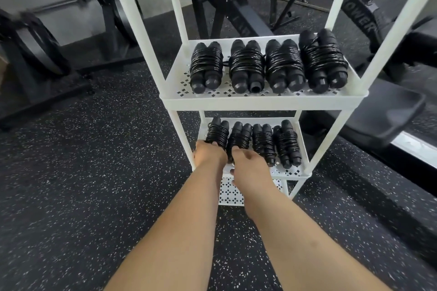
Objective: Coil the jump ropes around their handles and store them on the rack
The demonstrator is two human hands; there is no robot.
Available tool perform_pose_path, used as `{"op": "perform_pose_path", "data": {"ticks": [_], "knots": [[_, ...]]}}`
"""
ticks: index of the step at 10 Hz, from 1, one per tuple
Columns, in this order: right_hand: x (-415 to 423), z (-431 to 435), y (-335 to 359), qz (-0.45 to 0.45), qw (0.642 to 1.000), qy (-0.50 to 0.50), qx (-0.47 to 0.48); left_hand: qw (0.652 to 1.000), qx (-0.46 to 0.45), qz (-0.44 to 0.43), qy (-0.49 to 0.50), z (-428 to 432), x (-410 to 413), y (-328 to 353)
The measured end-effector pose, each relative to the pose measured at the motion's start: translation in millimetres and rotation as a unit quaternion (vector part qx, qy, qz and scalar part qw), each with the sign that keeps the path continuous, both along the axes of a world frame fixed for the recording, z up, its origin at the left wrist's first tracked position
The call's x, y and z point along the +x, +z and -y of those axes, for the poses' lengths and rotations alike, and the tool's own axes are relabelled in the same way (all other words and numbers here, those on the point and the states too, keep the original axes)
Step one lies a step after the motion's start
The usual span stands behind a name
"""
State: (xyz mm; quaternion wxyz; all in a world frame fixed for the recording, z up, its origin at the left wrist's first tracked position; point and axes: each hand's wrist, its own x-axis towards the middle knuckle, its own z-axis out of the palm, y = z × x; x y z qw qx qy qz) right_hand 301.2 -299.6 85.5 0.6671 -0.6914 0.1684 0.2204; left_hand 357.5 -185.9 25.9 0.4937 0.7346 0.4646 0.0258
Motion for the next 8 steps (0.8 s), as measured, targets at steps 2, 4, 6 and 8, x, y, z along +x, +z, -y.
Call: {"op": "perform_pose_path", "data": {"ticks": [2,4,6,8], "knots": [[3.7,0.4,-1.3,0.004,1.0,-0.003,-0.001,0.999,-0.04,-0.027,-0.027,-0.8,1.1,-12.3],[4.8,-2.1,-6.0,-0.005,1.0,-0.003,-0.012,0.985,0.066,-0.133,-0.092,8.6,-3.9,7.9],[10.1,-3.3,-11.0,-0.006,1.0,0.001,-0.02,0.965,0.114,-0.147,-0.187,11.7,-12.6,5.9],[6.3,-3.8,-10.5,0.002,1.0,-0.017,-0.014,0.964,0.145,-0.054,-0.215,9.9,-39.6,7.1]]}}
